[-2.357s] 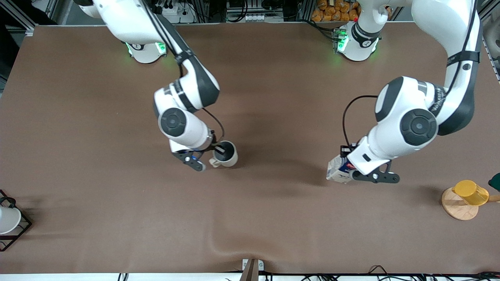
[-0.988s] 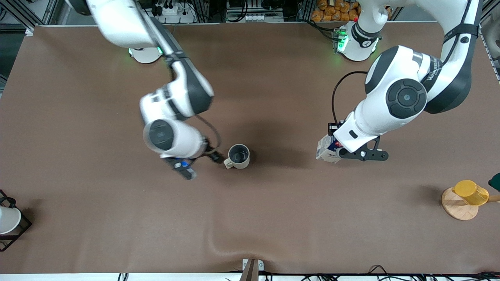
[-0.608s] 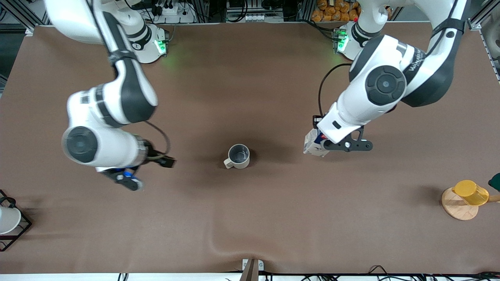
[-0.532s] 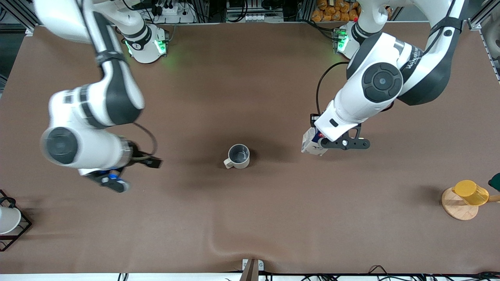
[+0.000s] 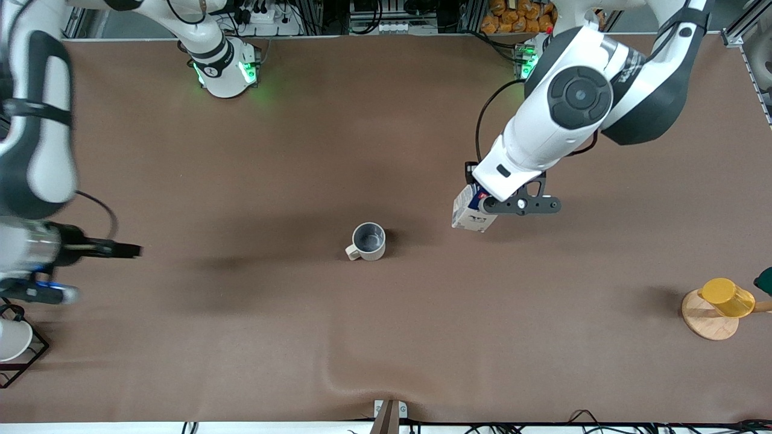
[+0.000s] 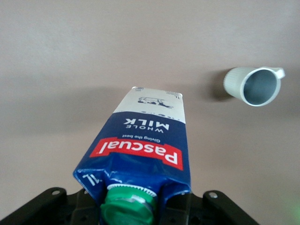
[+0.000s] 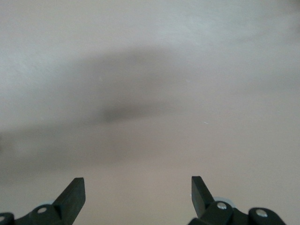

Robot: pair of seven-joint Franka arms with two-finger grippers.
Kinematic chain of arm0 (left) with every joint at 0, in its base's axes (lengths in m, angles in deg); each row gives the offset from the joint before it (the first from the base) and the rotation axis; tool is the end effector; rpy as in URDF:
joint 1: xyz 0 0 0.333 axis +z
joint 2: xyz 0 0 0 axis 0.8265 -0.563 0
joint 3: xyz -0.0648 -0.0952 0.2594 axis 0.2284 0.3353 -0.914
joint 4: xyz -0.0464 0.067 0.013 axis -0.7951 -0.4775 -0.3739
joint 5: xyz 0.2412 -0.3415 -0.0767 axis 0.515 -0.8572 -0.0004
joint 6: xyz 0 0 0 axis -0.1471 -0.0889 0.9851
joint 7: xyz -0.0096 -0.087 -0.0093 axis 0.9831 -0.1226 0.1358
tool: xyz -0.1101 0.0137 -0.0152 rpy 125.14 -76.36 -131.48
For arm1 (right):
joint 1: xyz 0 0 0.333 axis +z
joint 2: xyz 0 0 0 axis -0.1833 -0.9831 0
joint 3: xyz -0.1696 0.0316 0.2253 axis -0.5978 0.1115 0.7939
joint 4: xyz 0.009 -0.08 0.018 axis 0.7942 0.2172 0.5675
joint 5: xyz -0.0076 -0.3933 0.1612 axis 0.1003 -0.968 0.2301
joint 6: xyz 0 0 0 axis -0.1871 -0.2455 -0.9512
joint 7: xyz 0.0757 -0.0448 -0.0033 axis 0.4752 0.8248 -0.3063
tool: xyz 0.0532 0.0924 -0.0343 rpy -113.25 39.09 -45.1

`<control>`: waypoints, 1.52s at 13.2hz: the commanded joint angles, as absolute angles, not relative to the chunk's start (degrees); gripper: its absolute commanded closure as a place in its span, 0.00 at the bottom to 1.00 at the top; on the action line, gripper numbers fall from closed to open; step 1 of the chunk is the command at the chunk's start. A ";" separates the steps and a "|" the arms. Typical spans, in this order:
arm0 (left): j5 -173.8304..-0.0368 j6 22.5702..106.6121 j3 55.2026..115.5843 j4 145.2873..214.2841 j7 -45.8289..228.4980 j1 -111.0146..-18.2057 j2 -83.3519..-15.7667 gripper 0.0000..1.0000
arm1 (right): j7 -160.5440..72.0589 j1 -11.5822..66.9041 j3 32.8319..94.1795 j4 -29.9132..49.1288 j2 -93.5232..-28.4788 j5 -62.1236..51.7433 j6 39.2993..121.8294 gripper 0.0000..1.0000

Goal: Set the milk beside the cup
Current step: 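Carry the carton beside the mug and lower it with the left gripper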

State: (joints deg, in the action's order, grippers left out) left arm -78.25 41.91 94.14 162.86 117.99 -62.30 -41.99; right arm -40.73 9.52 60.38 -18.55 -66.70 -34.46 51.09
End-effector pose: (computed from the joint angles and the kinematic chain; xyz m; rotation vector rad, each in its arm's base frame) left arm 0.5698 -0.3375 0.4801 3.0536 0.0112 -0.2241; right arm 0.6894 -0.0808 0.4232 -3.0322 0.2090 0.3542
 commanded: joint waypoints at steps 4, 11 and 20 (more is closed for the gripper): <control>-80.05 41.38 101.43 163.04 131.61 -66.87 -42.47 1.00 | -46.23 5.91 61.66 -5.33 -49.52 -37.55 49.14 0.00; -78.56 48.74 91.90 153.46 150.10 -86.46 -56.01 1.00 | -46.24 6.78 62.10 10.23 -34.56 -37.90 57.22 0.00; -78.56 55.18 78.59 153.29 144.57 -97.40 -62.43 1.00 | -45.89 8.54 63.07 5.69 -35.52 -41.95 58.28 0.00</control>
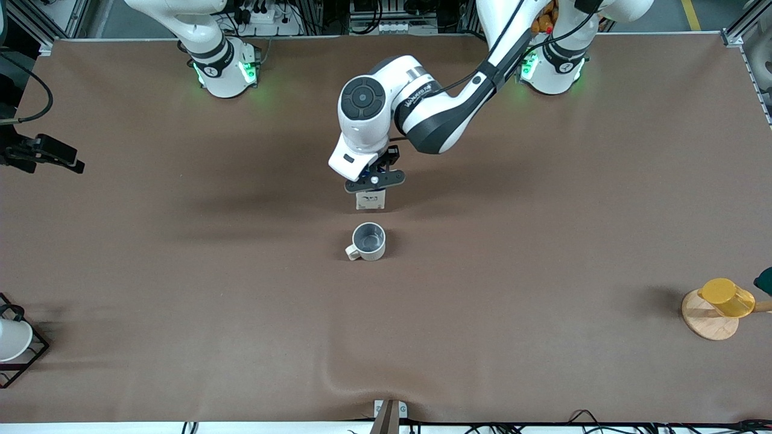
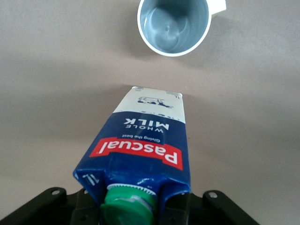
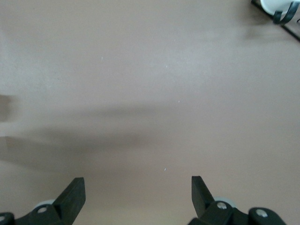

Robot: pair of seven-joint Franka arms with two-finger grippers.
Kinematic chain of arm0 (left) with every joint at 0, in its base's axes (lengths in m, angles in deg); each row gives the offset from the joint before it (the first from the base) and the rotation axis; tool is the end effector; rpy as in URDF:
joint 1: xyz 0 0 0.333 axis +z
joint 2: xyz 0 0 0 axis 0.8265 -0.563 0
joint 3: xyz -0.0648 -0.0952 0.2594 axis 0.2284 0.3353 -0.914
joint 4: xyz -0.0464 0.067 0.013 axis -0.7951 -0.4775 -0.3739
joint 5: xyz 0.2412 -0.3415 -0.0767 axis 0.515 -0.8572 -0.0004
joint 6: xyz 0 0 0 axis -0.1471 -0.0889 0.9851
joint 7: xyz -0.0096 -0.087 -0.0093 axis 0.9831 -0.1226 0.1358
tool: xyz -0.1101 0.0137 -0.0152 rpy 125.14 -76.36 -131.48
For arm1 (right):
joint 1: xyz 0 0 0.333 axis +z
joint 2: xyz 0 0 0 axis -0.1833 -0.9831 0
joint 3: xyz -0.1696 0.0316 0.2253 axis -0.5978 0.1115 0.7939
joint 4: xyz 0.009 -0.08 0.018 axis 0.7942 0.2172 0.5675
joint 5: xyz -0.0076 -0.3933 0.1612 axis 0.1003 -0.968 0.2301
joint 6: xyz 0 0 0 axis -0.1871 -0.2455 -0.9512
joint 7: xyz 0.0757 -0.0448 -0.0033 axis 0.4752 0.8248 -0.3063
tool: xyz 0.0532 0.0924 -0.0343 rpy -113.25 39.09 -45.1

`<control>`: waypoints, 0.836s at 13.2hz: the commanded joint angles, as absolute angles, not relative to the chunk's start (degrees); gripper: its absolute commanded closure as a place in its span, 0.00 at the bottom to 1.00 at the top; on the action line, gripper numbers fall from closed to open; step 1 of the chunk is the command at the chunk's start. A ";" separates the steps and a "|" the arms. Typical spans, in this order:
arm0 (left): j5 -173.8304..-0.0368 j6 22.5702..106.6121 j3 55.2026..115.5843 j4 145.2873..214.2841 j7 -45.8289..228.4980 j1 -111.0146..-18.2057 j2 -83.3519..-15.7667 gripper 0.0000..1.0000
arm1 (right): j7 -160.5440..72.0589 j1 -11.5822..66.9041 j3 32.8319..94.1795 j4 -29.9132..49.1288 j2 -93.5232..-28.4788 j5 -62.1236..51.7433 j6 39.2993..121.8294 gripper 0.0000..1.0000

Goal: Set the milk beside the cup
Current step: 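Carry the carton beside the mug and lower it with the left gripper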

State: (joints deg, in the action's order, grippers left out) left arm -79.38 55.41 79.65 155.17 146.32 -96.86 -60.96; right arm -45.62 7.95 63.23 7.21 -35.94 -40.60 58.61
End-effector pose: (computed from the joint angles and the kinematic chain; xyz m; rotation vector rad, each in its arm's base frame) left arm 0.4576 -0.5740 0.3212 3.0848 0.2842 -0.2532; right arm 0.5769 -0.0822 0.5515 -3.1089 0.0553 0.0335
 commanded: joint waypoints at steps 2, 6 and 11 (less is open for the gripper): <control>-78.56 55.80 78.15 153.29 144.39 -97.40 -63.40 1.00 | -46.15 9.85 63.07 5.68 -35.60 -41.95 58.20 0.00; -78.38 56.84 78.05 153.46 144.21 -97.40 -64.72 1.00 | -45.89 11.00 63.07 4.72 -35.69 -43.44 57.85 0.00; -77.94 59.22 77.97 153.46 143.51 -97.66 -66.12 1.00 | -46.07 10.65 62.98 4.80 -35.87 -43.35 57.76 0.00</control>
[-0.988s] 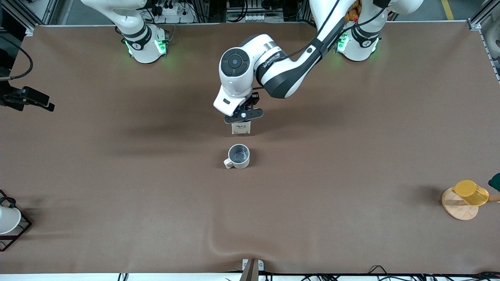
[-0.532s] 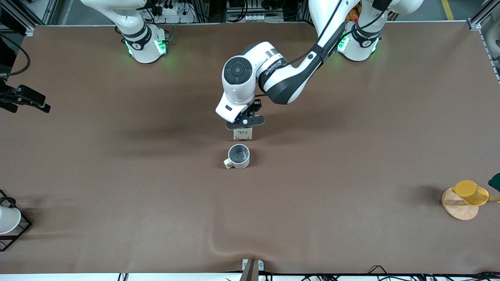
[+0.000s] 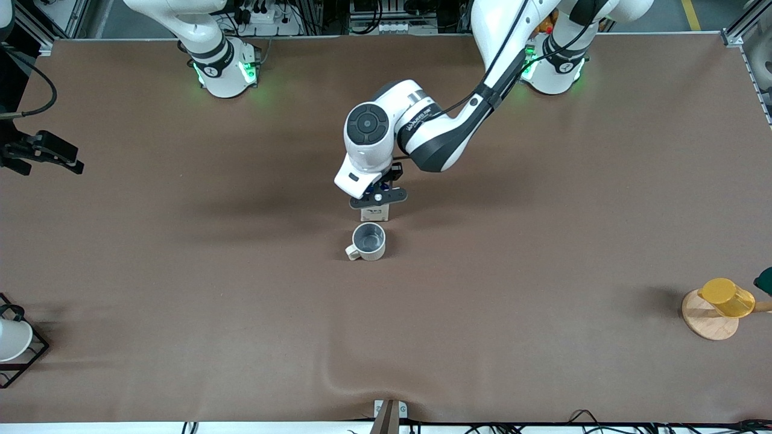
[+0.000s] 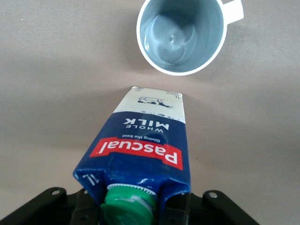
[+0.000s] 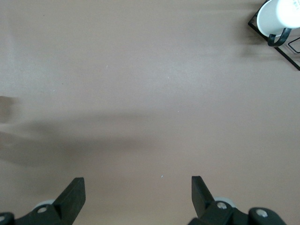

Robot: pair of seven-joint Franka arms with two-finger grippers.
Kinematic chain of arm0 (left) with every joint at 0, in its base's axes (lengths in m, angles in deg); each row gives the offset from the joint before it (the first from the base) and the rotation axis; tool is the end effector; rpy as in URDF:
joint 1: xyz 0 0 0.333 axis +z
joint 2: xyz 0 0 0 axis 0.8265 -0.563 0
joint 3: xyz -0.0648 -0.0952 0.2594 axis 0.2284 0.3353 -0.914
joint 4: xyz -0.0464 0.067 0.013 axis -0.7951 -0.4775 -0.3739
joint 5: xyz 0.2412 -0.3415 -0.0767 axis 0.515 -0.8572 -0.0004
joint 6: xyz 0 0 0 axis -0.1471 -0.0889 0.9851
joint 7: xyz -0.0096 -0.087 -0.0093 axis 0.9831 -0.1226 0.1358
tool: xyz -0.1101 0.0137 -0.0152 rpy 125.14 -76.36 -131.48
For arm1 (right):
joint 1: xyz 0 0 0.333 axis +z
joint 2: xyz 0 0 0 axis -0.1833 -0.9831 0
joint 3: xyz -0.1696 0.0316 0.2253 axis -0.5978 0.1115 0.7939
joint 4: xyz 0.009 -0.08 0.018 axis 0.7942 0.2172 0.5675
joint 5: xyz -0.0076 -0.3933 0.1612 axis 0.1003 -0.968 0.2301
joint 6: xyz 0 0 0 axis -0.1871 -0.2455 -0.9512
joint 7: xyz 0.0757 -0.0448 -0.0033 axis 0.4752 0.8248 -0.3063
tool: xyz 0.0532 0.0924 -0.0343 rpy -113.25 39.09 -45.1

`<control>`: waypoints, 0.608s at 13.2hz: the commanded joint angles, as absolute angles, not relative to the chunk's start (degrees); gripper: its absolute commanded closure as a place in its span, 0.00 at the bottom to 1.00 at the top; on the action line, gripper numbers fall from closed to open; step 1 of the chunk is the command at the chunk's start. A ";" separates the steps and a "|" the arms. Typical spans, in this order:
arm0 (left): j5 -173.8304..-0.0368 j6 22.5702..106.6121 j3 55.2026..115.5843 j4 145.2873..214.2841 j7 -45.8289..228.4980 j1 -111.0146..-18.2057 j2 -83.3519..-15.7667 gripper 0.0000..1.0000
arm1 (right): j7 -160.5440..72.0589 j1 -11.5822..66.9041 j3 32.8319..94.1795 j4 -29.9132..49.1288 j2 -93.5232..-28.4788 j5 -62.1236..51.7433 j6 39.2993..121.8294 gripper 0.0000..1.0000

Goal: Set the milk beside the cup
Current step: 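Carry the carton beside the mug and lower it with the left gripper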

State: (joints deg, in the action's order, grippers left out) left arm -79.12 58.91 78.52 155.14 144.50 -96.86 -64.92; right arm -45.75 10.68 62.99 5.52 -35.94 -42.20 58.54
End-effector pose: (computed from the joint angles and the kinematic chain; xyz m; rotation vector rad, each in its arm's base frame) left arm 0.4704 -0.5698 0.2745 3.0922 0.2723 -0.2530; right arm 0.5812 -0.0603 0.5664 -3.1406 -0.0190 -0.0046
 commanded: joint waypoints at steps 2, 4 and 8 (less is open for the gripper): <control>-78.03 59.92 77.97 153.46 144.12 -97.75 -66.39 0.77 | -46.15 10.74 63.07 4.72 -35.87 -43.35 57.67 0.00; -76.55 60.54 77.71 153.72 143.60 -98.18 -66.22 0.00 | -46.07 10.83 63.07 4.72 -35.95 -43.35 57.67 0.00; -75.13 60.02 77.79 153.64 145.88 -98.45 -62.45 0.00 | -45.98 10.56 62.98 3.40 -36.48 -43.35 57.76 0.00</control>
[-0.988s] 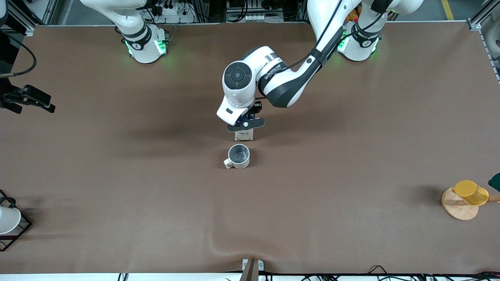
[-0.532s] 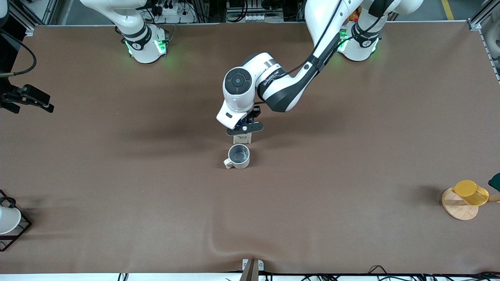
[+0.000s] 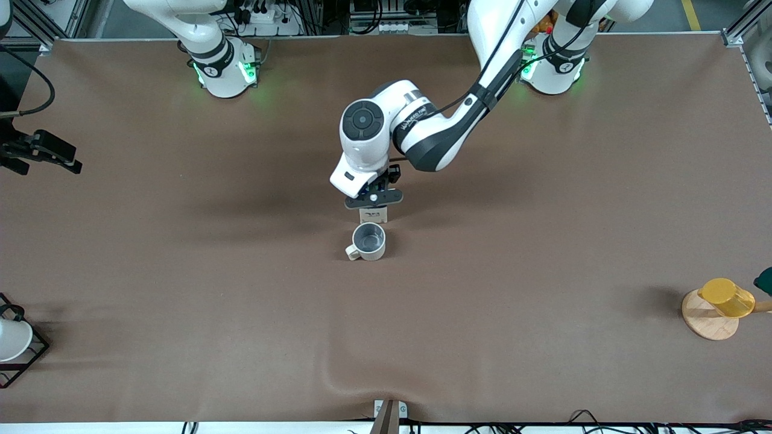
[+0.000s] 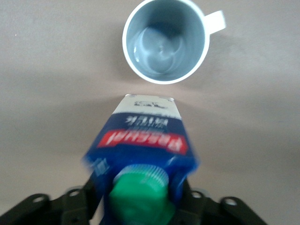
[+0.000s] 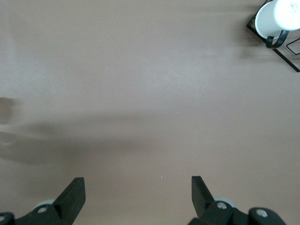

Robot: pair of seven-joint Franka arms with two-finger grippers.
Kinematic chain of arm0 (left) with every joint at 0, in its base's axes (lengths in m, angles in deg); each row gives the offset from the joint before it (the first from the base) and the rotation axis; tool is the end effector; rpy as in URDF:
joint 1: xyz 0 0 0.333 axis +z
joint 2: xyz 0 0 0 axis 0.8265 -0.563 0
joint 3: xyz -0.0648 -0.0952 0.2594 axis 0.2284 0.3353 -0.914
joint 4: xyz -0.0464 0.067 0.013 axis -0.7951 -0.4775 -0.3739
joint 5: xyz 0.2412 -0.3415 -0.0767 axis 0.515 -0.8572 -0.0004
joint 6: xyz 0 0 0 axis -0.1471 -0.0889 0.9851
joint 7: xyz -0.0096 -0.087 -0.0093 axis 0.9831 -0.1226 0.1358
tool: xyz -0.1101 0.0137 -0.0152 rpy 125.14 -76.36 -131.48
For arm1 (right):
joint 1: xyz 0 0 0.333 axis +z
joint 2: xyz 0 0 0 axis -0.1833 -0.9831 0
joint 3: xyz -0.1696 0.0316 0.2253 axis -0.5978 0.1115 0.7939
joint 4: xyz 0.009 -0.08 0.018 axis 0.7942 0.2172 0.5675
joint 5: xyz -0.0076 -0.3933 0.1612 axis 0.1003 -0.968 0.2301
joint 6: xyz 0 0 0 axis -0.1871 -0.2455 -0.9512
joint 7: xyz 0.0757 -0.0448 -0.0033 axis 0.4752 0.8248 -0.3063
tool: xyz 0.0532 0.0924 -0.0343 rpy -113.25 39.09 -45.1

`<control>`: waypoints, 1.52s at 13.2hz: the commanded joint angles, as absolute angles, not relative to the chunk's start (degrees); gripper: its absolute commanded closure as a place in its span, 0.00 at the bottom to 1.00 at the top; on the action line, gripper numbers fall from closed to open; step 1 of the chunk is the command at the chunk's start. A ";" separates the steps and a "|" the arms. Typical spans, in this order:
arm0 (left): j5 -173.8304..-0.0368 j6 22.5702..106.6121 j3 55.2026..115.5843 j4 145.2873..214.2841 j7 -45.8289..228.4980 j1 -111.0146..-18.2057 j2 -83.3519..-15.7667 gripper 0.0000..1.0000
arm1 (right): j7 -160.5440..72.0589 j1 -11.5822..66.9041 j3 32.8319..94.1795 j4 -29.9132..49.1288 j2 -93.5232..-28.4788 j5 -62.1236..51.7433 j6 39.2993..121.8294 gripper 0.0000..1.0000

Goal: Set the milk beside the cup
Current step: 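Open the left gripper and retract it from the carton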

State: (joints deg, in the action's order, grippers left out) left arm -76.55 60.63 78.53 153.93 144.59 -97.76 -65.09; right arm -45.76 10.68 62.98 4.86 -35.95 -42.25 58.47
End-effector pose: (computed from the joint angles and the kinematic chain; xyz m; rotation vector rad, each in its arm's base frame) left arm 0.4700 -0.5803 0.2848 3.0862 0.2273 -0.1571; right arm 0.5817 -0.0605 0.5720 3.1405 0.0191 0.0203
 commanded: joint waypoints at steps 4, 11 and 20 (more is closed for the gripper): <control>-74.95 56.60 77.70 153.73 145.70 -97.05 -55.06 0.00 | -46.07 10.21 62.98 3.05 -36.57 -43.44 57.67 0.00; -74.43 53.01 77.70 154.16 140.90 -81.78 -47.23 0.00 | -46.15 10.21 62.89 3.13 -36.83 -43.35 57.67 0.00; -76.10 42.00 78.67 160.48 114.88 -61.63 -35.03 0.00 | -46.07 10.12 62.89 3.05 -37.10 -43.27 57.58 0.00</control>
